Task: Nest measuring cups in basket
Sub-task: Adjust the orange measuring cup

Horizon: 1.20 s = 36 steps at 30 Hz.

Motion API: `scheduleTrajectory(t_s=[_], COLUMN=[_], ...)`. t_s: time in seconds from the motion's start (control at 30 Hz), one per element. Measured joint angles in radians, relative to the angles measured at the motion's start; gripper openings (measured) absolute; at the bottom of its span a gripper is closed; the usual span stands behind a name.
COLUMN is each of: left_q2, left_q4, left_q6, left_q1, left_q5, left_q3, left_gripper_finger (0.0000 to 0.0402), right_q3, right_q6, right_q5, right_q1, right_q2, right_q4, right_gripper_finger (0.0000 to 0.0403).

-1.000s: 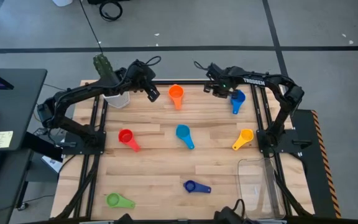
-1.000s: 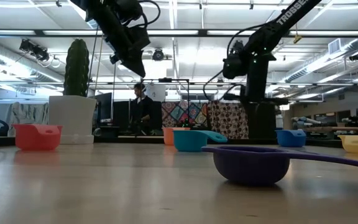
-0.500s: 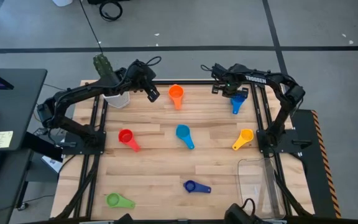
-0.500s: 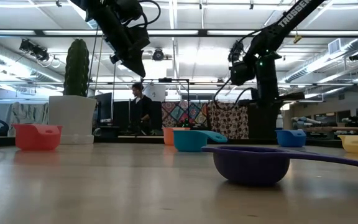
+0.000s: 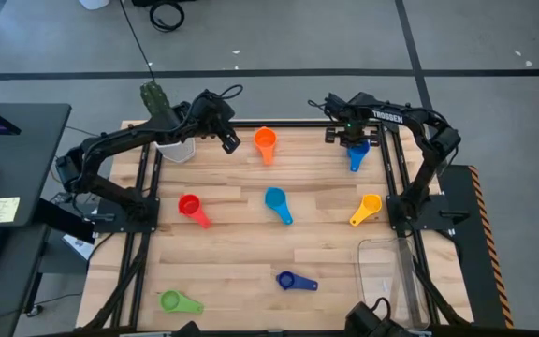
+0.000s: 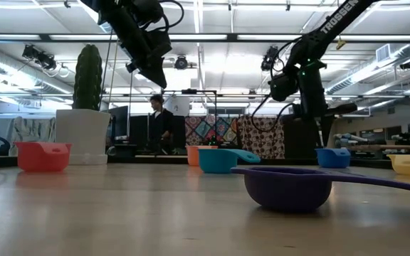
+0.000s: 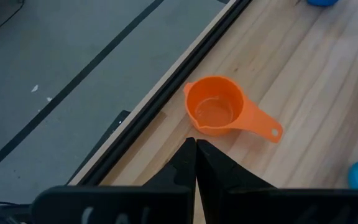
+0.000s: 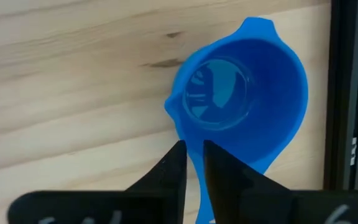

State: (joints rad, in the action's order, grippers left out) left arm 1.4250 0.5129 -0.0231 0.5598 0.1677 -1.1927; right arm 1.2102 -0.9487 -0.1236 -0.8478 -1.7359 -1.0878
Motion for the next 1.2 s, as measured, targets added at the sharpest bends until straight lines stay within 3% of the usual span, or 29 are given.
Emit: scheduleTrajectory(t_s=[0.43, 1.2], left_q2=[0.0, 0.0], left_q4=[0.0, 0.0], left_q6=[-0.046, -0.041], left_q1=[0.0, 0.0], left_q5=[0.0, 0.0], left_q3=[0.0, 0.0], left_gripper_finger=[0.0014, 0.0014], right_q3=[0.0, -0.006], right_q6=[0.062, 0.084], right_q5=[0.048, -0.011], right_q1=[0.008, -0.002], right_q2=[0.0, 0.0], right_q4=[0.002, 0.003], right_gripper_finger=[0.0072, 0.0071])
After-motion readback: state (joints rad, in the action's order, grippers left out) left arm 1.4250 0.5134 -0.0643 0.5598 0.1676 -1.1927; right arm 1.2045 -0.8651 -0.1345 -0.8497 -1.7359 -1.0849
